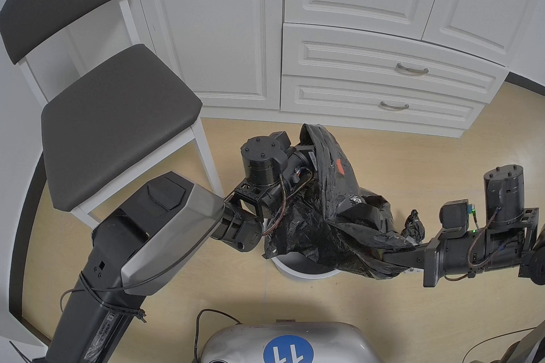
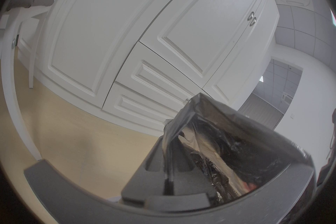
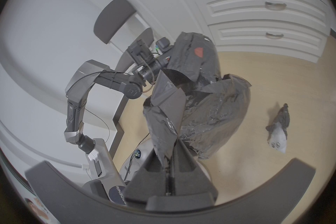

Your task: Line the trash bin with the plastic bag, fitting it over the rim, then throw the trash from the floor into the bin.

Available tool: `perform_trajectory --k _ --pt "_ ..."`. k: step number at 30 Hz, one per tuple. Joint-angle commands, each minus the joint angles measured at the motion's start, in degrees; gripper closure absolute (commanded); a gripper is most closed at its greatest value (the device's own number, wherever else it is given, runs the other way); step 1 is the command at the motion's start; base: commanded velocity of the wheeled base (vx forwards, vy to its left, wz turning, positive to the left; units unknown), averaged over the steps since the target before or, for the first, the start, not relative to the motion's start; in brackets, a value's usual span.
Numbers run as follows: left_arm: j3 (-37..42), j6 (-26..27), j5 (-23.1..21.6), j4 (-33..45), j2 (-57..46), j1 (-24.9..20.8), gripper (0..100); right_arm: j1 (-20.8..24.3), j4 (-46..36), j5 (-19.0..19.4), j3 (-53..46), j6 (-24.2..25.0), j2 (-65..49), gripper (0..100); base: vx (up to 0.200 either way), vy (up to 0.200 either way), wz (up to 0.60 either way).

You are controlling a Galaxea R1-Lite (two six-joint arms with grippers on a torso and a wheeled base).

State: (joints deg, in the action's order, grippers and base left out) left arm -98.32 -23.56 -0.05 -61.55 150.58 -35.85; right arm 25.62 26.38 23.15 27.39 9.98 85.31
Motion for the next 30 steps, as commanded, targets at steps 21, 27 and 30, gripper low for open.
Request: perform_trajectory --k 21,27,30 --pt "21.68 0.36 3.12 -9.55 -13.56 -1.5 100 8.39 39.54 -14.54 13.65 9.62 49.16 100 0.0 0.0 0.0" --pt "26.42 0.45 2.95 -13.95 -15.84 -2.64 100 8.13 39.36 -14.62 19.54 11.11 55.23 100 0.0 0.0 0.0" --pt "27.92 0.36 2.95 -15.35 -16.46 -3.43 100 7.16 38.22 -15.86 25.52 12.78 59.27 100 0.0 0.0 0.0"
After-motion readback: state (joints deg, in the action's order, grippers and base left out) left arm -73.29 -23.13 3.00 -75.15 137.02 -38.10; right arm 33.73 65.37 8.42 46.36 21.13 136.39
